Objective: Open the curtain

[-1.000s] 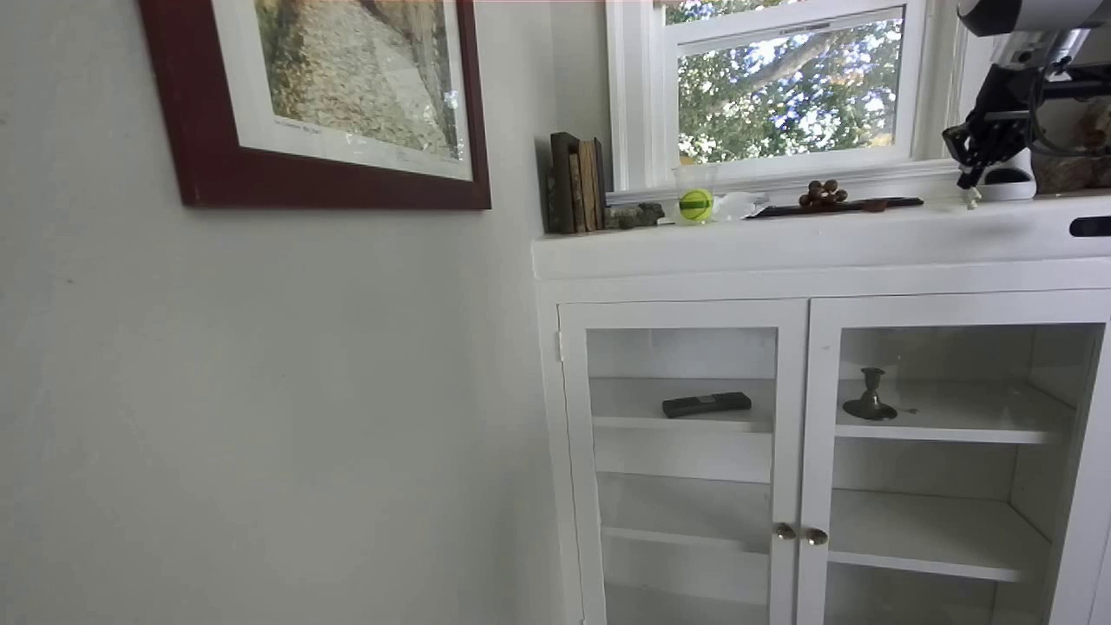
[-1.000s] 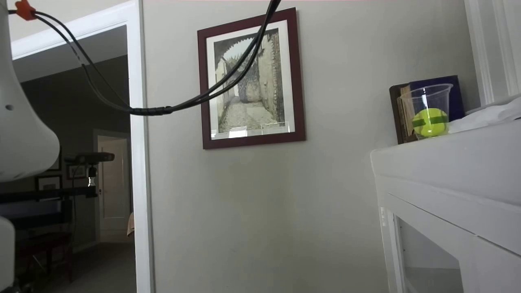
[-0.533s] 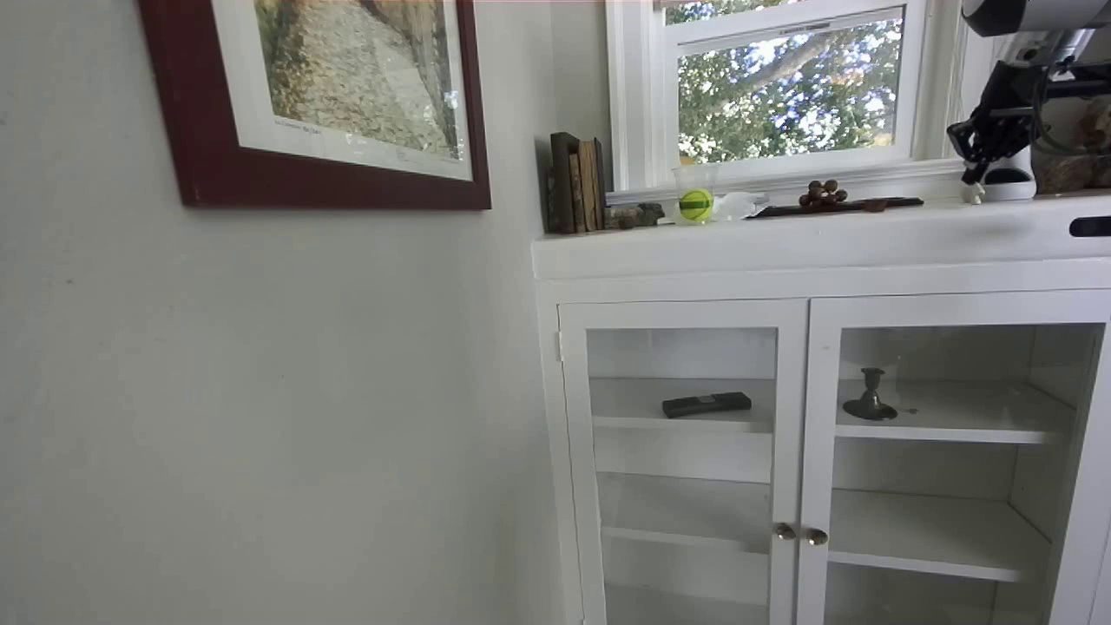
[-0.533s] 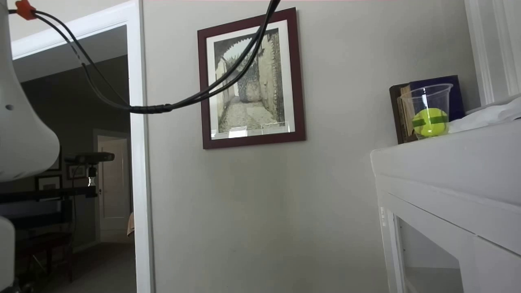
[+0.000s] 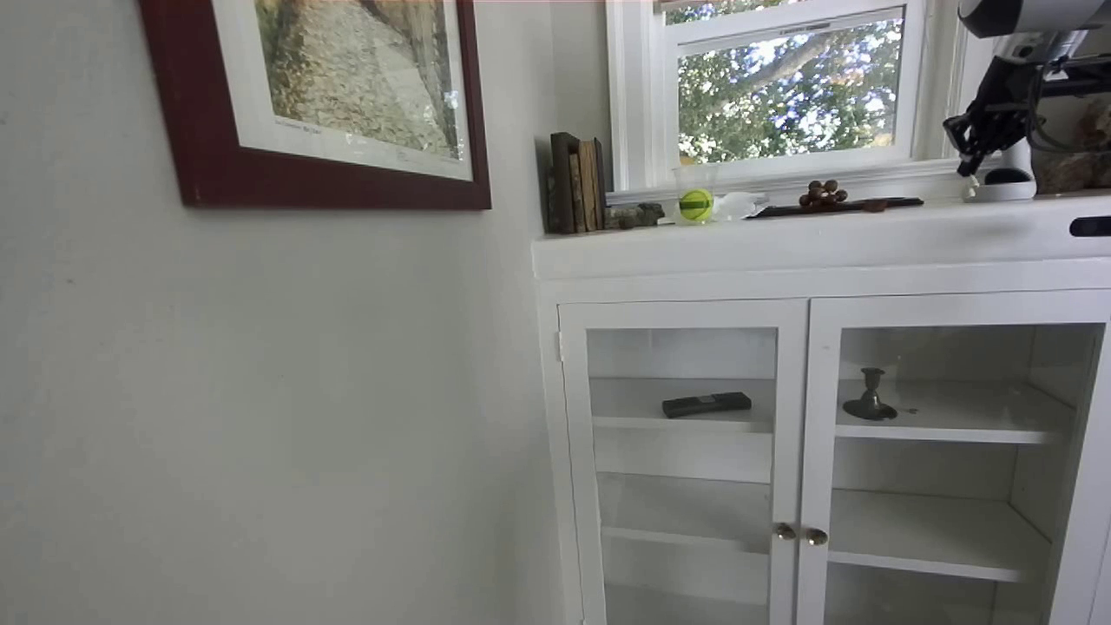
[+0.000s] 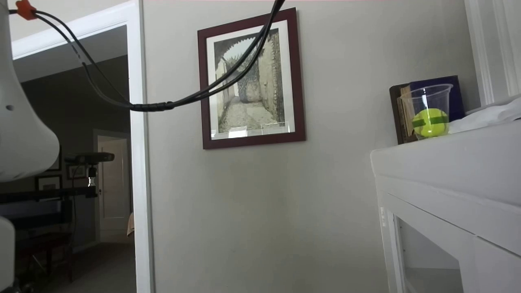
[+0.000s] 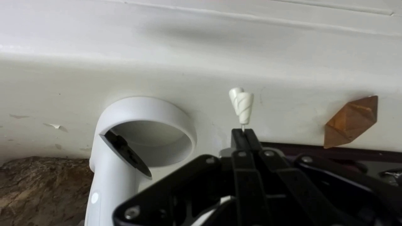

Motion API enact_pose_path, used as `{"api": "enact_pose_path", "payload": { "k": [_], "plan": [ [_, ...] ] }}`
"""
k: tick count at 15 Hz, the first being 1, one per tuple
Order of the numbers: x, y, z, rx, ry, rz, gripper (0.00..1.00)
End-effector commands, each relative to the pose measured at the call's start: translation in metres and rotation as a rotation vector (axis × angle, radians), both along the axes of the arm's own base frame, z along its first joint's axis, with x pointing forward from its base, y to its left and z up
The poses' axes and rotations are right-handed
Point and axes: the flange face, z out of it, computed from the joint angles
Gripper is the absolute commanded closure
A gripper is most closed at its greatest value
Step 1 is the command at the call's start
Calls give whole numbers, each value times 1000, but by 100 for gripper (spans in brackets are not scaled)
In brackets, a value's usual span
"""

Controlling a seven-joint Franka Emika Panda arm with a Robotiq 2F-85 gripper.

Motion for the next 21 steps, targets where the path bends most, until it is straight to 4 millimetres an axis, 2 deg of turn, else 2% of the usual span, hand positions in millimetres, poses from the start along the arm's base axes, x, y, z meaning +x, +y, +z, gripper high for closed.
{"api": "enact_pose_path", "payload": {
  "k": [1, 5, 9, 12, 16, 21],
  "plan": [
    [6, -7, 9, -30, -22, -16, 100],
    [12, -17, 24, -69, -53, -29, 100],
    [30, -29, 58, -177, -169, -56, 100],
    [45, -45, 73, -252, -217, -99, 100],
    [63, -57, 75, -272, -220, -104, 100],
    [80, -73, 62, -284, -198, -135, 100]
  ]
}}
